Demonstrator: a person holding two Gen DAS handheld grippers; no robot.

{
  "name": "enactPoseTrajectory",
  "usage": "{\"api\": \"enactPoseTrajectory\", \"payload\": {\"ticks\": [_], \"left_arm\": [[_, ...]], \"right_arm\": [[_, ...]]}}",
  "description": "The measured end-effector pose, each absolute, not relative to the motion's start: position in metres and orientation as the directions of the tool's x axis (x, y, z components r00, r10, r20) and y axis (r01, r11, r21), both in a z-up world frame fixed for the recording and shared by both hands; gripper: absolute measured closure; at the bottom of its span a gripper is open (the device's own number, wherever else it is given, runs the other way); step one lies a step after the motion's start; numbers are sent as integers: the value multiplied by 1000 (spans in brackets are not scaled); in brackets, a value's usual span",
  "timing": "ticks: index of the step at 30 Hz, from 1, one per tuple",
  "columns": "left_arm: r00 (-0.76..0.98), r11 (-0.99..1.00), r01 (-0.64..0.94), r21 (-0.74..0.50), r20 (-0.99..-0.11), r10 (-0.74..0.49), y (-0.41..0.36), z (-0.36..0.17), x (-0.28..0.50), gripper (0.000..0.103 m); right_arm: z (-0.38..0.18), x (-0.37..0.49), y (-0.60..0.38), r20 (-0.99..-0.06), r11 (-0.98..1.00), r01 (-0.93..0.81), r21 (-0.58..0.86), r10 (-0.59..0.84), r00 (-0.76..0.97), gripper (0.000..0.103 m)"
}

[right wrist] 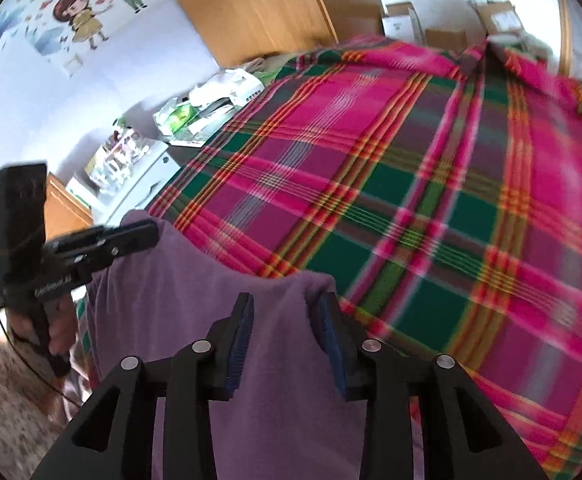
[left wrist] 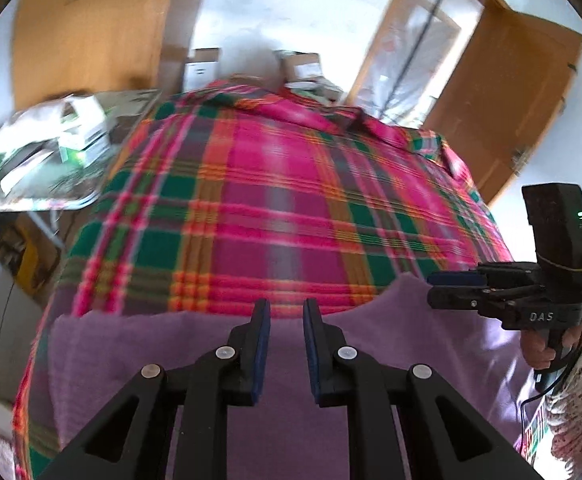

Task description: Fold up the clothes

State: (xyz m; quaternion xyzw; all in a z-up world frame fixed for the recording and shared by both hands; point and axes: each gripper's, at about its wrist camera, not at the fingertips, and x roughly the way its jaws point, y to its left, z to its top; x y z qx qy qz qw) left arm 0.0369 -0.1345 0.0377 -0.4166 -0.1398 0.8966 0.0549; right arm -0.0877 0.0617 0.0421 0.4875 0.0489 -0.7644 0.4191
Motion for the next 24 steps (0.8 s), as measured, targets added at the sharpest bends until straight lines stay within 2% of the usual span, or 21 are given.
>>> {"api": "enactPoseTrajectory", "payload": {"ticks": [6,8,12,16,24], "left_arm": [[-586,-941,-92,-326,-746,316,-102,33,10,84],[-549,-933,-135,-334,-759,351,-91,30,1,79],[-494,-933,-183,-310,-791,360,-72,21,-13,78],[-472,-928,-194,-317,-799,372,-66,17,-20,78],[-435,-916,-161,-366,-807,399,-59,7,-32,78]], "right_arm": [[52,-82,121,-783,-725,611,318,-564,-263,67],[50,-79,143,-795,-760,581,291,-530,-295,67],[46,-69,180,-827,-802,559,213,-452,-333,67],[37,-58,203,-855,-821,552,145,-386,-348,67],[24,-49,208,-869,-792,600,116,-373,-324,66]]}}
